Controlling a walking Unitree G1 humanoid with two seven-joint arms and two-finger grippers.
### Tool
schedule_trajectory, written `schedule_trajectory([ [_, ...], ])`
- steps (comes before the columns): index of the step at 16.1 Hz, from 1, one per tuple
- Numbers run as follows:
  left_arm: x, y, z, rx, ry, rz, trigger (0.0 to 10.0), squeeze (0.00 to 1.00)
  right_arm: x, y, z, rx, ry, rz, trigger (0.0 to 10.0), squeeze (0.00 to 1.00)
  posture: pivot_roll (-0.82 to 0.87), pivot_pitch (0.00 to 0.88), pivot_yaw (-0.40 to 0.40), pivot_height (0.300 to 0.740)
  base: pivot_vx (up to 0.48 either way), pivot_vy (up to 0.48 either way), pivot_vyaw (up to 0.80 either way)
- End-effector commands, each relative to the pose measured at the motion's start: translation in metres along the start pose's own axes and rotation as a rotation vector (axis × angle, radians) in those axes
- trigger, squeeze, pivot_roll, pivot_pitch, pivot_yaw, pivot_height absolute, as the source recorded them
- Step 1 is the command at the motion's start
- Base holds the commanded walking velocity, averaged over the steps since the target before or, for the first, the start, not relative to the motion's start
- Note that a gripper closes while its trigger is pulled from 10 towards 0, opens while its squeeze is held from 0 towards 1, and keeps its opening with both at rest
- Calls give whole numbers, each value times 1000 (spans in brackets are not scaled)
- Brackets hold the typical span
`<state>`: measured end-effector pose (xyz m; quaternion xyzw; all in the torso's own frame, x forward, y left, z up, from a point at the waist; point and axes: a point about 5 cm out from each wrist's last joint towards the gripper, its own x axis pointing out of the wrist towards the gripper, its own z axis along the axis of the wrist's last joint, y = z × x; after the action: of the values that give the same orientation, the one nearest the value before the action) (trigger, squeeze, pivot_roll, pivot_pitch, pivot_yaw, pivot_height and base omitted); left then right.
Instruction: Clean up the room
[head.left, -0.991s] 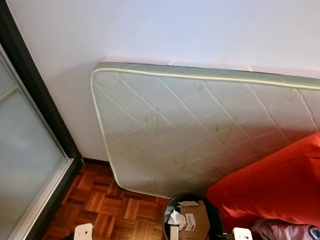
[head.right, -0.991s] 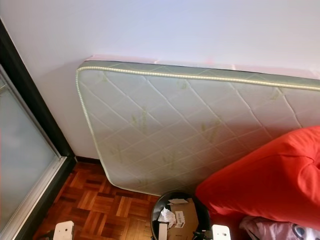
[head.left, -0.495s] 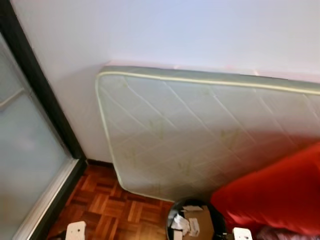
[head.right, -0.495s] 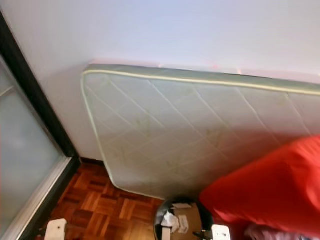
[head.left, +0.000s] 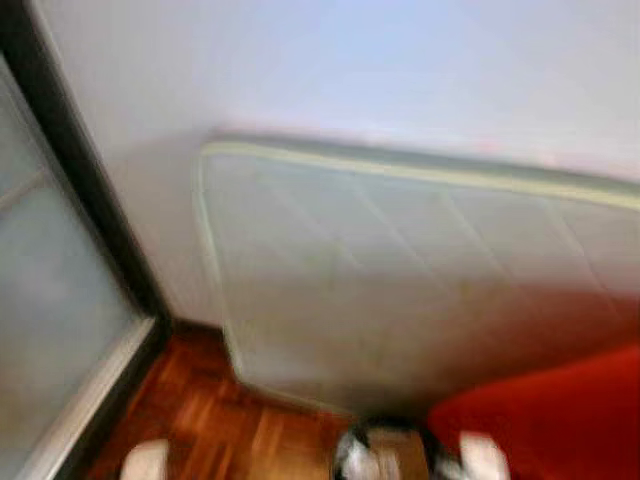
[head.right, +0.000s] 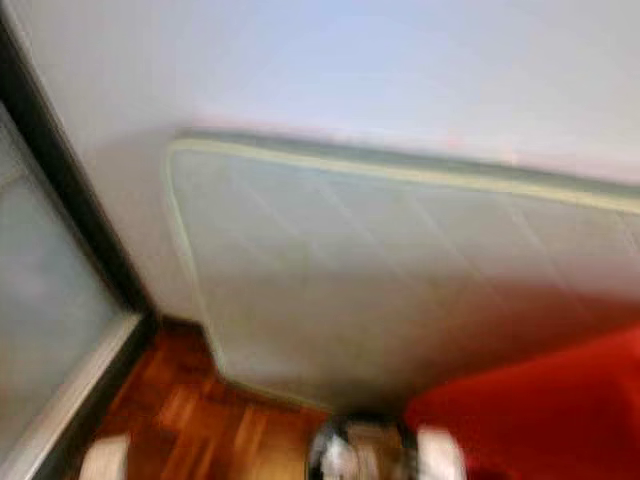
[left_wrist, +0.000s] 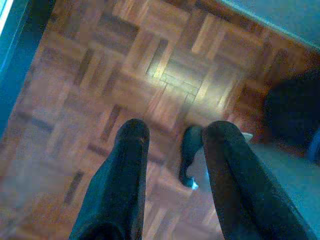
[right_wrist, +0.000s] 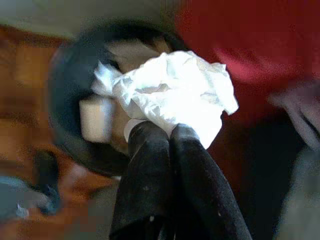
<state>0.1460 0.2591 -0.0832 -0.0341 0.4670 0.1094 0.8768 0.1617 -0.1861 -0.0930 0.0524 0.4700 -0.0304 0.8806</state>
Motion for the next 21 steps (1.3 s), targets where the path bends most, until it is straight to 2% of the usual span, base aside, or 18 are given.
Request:
schedule_trajectory([
  [1, 3, -10, 11, -3, -40, -27, 10000, 0, -3, -9, -7, 12, 11, -22, 10000, 0, 22, 0, -14, 740, 0, 0, 0],
  [2, 4, -13, 16, 14, -56, -32, 10000, 0, 4, -1, 30, 4, -94, 15, 10000, 0, 21, 0, -13, 740, 0, 0, 0],
  [7, 10, -38, 42, 17, -133, -72, 10000, 0, 6, 8, 45, -19, -136, 61, 10000, 0, 57, 12, -33, 740, 0, 0, 0],
  [11, 11, -45, 58, 35, -180, -86, 10000, 0, 8, 28, 61, -76, -176, 128, 10000, 0, 53, 2, -20, 740, 0, 0, 0],
  [14, 10, -46, 68, 60, -223, -96, 10000, 0, 8, 39, 77, -57, -237, 164, 10000, 0, 60, 0, -16, 740, 0, 0, 0],
  [17, 10, -49, 72, 34, -260, -102, 10000, 0, 8, 38, 79, -65, -242, 155, 10000, 0, 61, 0, -31, 740, 0, 0, 0],
  [19, 10, -59, 75, 50, -271, -125, 10000, 0, 8, 30, 94, 10, -289, 94, 10000, 0, 45, 4, -47, 740, 0, 0, 0],
  [21, 10, -67, 85, 54, -305, -133, 10000, 0, 7, 32, 108, 60, -335, 106, 10000, 0, 30, 34, -55, 740, 0, 0, 0],
])
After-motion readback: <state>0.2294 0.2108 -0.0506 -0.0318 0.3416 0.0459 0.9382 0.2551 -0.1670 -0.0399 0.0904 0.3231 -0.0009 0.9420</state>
